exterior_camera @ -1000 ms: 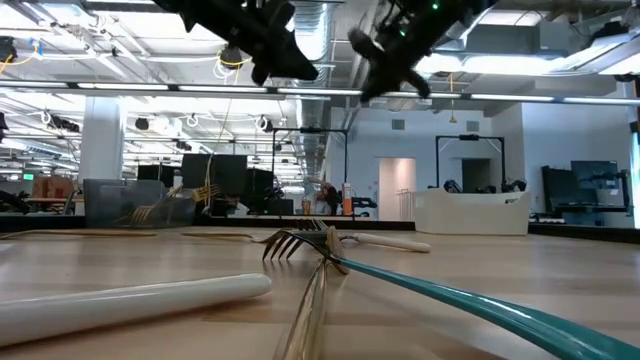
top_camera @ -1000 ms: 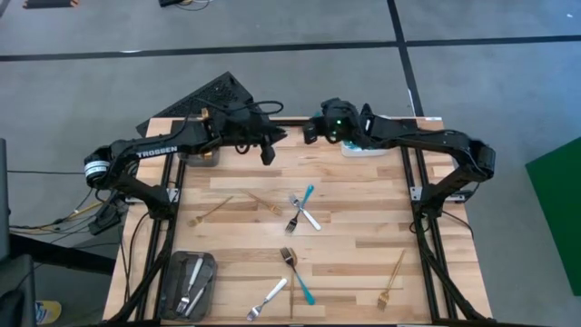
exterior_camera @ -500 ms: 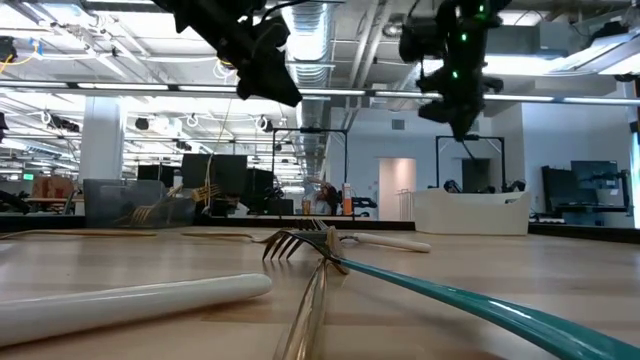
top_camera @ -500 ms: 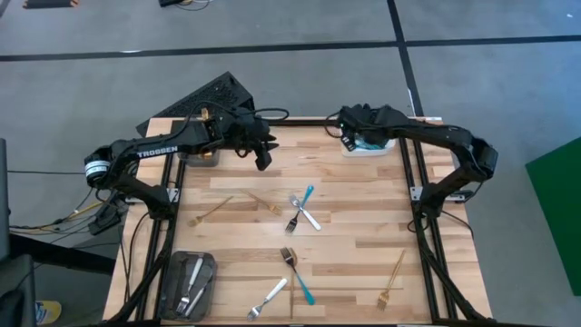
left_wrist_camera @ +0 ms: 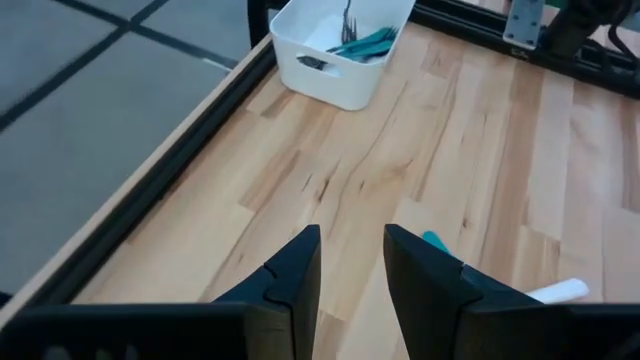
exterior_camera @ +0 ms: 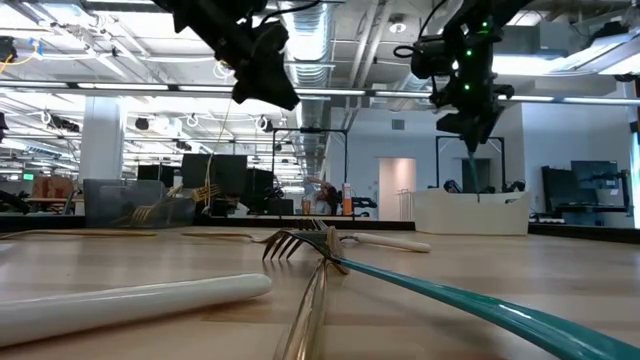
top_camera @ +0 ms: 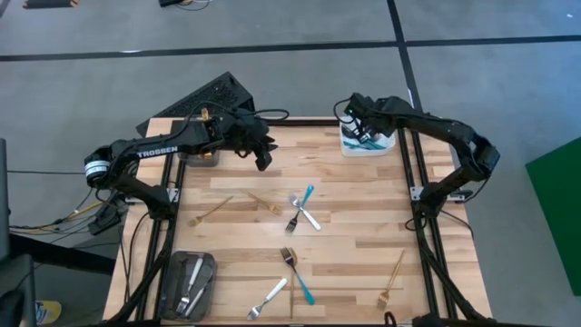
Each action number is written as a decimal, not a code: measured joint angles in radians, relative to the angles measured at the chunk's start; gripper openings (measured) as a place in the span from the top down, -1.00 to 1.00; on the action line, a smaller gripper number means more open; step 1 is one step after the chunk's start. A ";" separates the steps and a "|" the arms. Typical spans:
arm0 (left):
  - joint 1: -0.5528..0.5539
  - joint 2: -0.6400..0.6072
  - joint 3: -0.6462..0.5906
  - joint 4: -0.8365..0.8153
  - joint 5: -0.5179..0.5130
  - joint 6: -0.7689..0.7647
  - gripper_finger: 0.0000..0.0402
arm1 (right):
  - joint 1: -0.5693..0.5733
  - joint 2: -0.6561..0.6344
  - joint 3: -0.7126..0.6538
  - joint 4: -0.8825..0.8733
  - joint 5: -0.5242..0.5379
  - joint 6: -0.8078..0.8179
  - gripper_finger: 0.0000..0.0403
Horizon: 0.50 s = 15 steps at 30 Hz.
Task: Sort silverware by color (type)
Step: Put the blue fork into the white bin, then put the white fork into the bottom black bin
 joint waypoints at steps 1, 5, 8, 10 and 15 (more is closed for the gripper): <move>0.000 0.000 0.000 -0.005 0.000 -0.009 0.51 | 0.000 0.000 0.000 0.003 -0.016 0.002 -0.11; 0.000 0.000 0.000 -0.039 0.004 -0.032 0.51 | 0.016 0.000 0.000 0.029 -0.168 0.052 -0.21; 0.000 0.000 0.000 -0.068 0.020 -0.046 0.51 | 0.046 0.000 0.000 0.077 -0.364 0.049 -0.18; -0.003 0.000 -0.003 -0.076 0.020 -0.065 0.51 | 0.082 0.000 0.000 0.115 -0.464 0.049 -0.15; -0.023 0.000 -0.009 -0.099 0.020 -0.102 0.51 | 0.199 0.000 0.000 0.251 -0.626 0.024 -0.10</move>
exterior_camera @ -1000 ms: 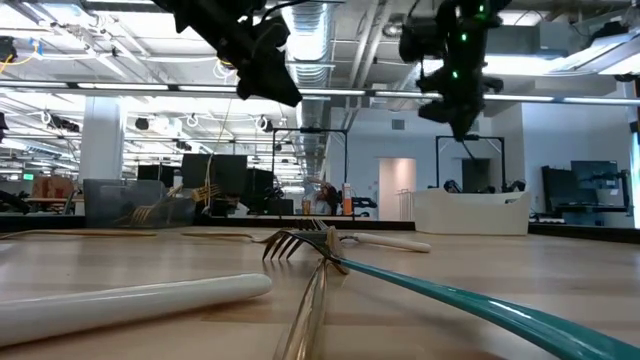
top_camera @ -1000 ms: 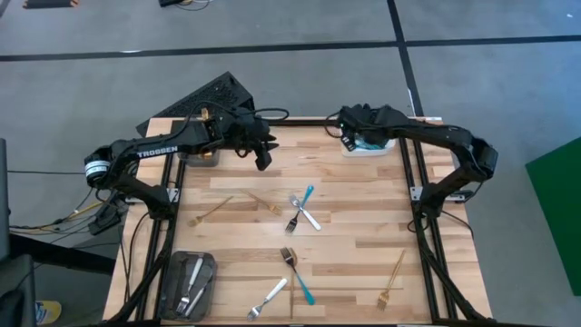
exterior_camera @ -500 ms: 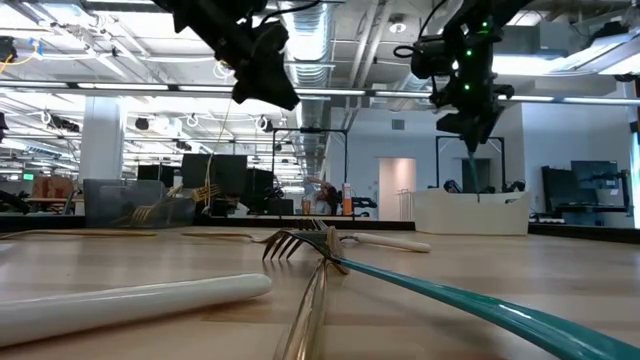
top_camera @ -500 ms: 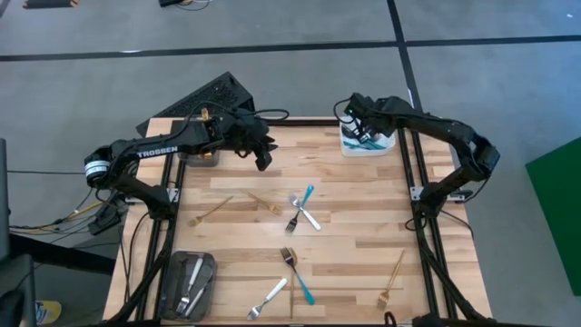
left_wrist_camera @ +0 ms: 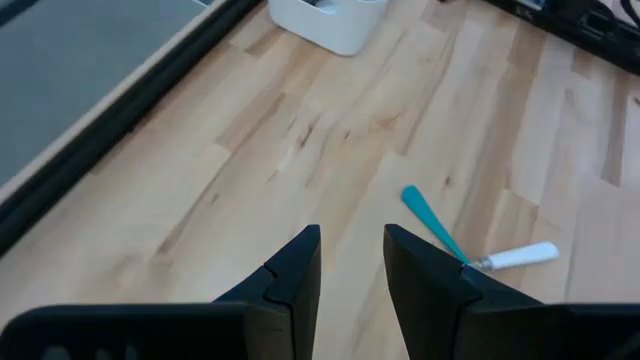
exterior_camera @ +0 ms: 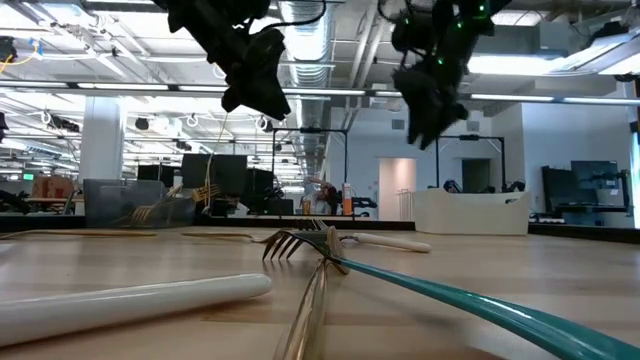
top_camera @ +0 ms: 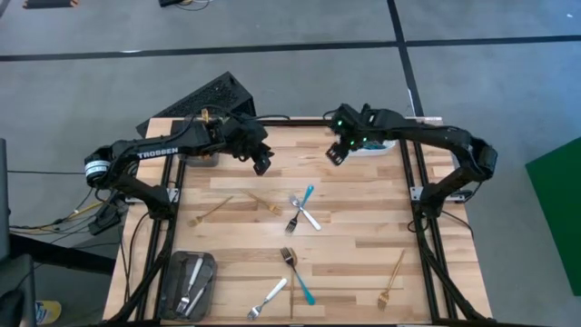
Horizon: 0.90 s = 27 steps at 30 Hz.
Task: Sort silverware by color (type)
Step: Put the white fork into the bottom black bin
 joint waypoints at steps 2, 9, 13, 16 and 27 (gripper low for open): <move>-0.015 0.000 0.000 -0.001 0.001 -0.003 0.51 | 0.056 0.000 0.000 0.046 -0.019 -0.063 -0.08; -0.072 0.000 0.000 0.000 0.000 -0.042 0.51 | 0.273 0.076 -0.018 0.135 -0.082 -0.390 -0.06; -0.114 0.000 0.000 -0.004 0.000 -0.093 0.51 | 0.370 0.173 -0.018 0.169 -0.116 -0.453 -0.01; -0.152 0.000 0.000 -0.032 -0.002 -0.139 0.51 | 0.425 0.244 -0.018 0.224 -0.116 -0.442 0.04; -0.343 0.000 0.000 -0.208 -0.192 -0.387 0.51 | 0.482 0.374 -0.015 0.329 -0.112 -0.039 0.15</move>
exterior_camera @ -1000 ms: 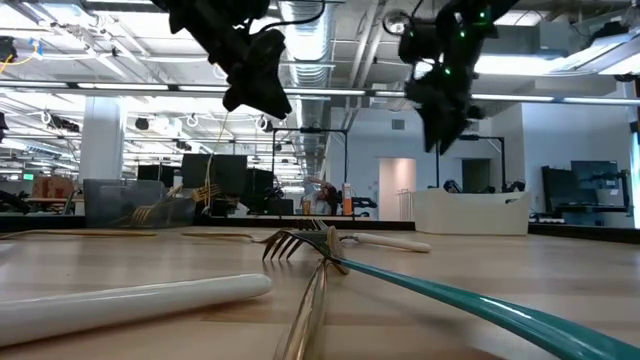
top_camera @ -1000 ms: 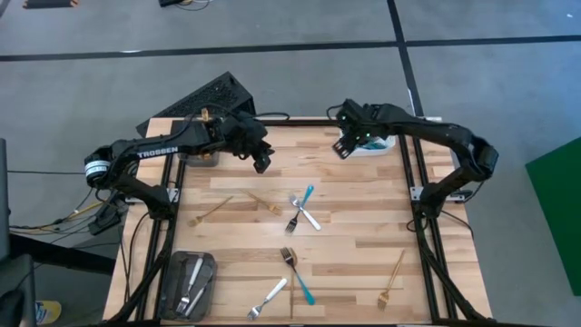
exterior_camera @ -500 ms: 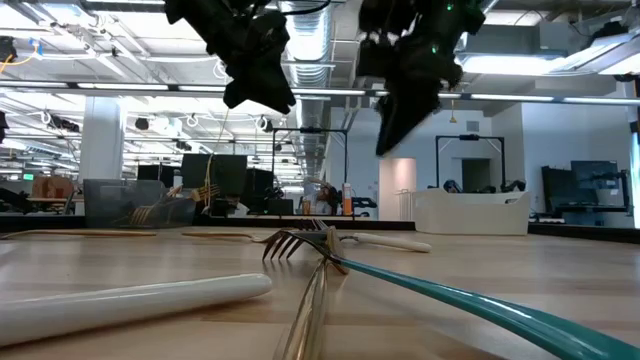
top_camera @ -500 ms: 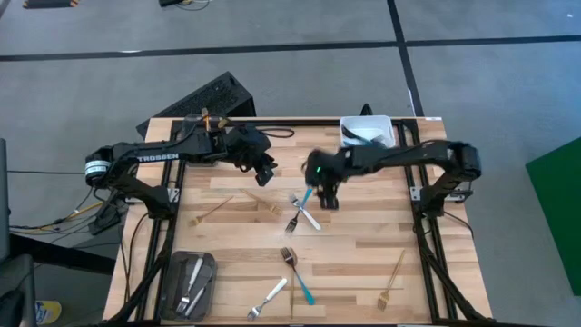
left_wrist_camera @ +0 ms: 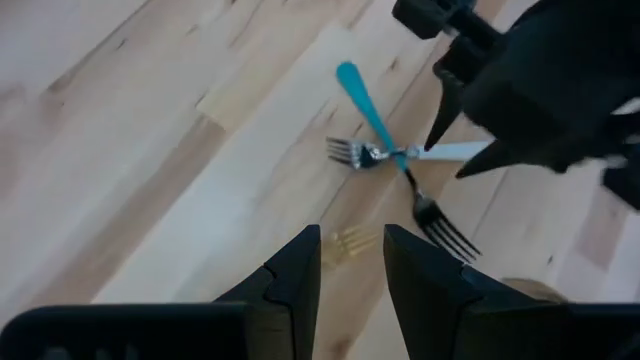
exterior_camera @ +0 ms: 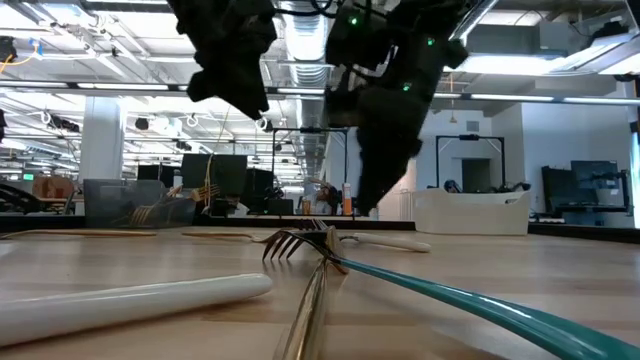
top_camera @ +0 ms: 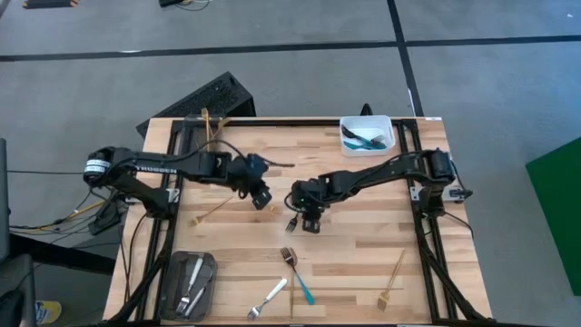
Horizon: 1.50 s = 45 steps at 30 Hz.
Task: Sort silverware by color (type)
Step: Put the white fork into the bottom black bin
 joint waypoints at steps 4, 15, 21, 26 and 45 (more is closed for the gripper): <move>-0.063 0.000 0.000 -0.001 -0.056 -0.072 0.51 | 0.011 0.031 -0.001 0.021 0.001 0.104 0.15; -0.164 0.000 0.000 -0.009 -0.089 -0.233 0.51 | 0.028 0.100 0.006 -0.030 0.060 0.284 0.37; -0.157 -0.011 0.000 -0.013 -0.082 -0.186 0.51 | 0.031 0.074 0.000 -0.022 0.060 0.356 0.91; -0.151 -0.050 0.000 -0.028 -0.071 -0.111 0.51 | 0.023 -0.012 -0.001 -0.015 0.041 0.451 0.80; -0.245 -0.241 0.000 -0.221 -0.230 -0.186 0.51 | -0.267 -0.079 -0.001 -0.364 0.098 -0.210 0.08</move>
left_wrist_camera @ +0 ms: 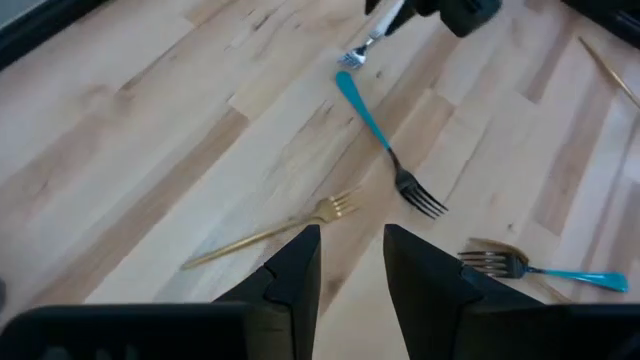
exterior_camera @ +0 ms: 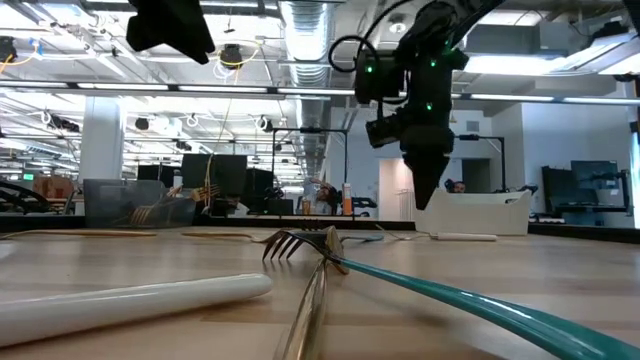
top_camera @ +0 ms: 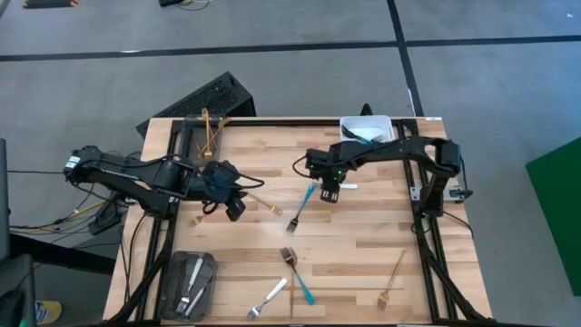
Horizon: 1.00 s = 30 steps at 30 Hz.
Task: Sort silverware by color (type)
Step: Put the white fork into the bottom black bin
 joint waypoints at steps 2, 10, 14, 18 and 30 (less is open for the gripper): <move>-0.010 0.006 0.000 0.001 0.000 -0.019 0.51 | -0.011 0.017 0.001 0.004 -0.010 -0.068 0.06; -0.063 0.009 0.000 -0.021 -0.064 -0.113 0.51 | -0.037 0.097 -0.028 -0.006 -0.010 -0.179 0.13; -0.066 0.009 0.000 -0.033 -0.070 -0.132 0.51 | -0.048 0.130 -0.042 -0.011 -0.008 -0.166 0.18; -0.066 0.009 0.000 -0.036 -0.071 -0.119 0.51 | -0.035 0.140 -0.044 -0.013 -0.014 -0.102 0.35; -0.057 0.009 0.000 -0.039 -0.047 -0.018 0.51 | 0.033 -0.032 -0.053 0.108 -0.192 0.359 0.95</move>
